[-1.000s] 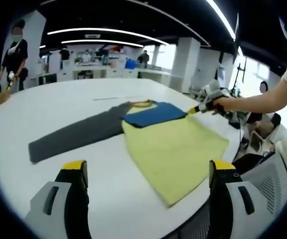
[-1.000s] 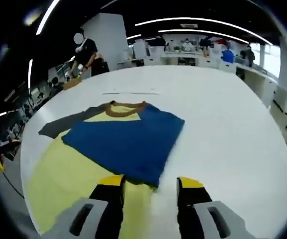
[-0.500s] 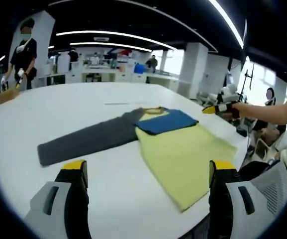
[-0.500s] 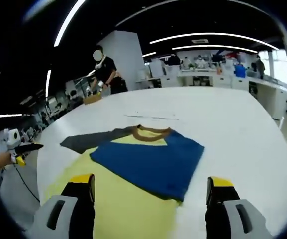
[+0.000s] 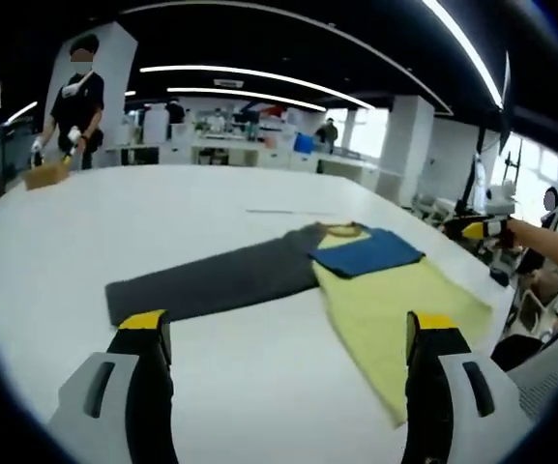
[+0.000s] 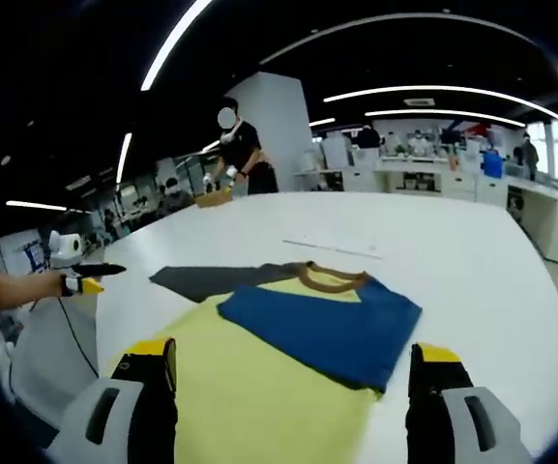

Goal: Fold the garment on the visible template until the final outline fits inside the template.

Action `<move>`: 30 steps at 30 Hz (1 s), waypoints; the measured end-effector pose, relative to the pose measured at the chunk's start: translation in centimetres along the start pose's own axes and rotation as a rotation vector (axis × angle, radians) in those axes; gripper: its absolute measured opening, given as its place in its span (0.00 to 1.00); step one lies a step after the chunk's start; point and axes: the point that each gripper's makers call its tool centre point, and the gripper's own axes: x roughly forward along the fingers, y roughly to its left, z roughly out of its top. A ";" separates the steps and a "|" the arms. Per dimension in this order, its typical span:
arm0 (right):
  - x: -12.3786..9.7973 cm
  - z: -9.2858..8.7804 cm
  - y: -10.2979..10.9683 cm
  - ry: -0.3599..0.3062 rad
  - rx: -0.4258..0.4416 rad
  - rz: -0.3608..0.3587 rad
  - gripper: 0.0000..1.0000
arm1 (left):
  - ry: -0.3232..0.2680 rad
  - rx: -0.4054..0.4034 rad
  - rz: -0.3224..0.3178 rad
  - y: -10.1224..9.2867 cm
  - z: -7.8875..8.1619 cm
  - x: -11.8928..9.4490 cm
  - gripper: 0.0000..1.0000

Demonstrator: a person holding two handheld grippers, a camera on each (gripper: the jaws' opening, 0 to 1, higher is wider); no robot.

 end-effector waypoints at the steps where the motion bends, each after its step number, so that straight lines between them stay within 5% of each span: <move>1: -0.2 0.0 0.4 -0.003 -0.006 0.007 0.99 | -0.007 -0.006 0.013 0.6 0.2 0.1 0.98; 20: -2.7 -0.8 3.3 -0.006 -0.049 0.013 0.99 | -0.015 0.028 0.251 8.4 1.0 1.2 0.89; 30: -4.0 -1.3 4.3 0.019 -0.084 0.006 0.99 | -0.001 -0.083 0.365 12.4 -0.1 1.5 0.80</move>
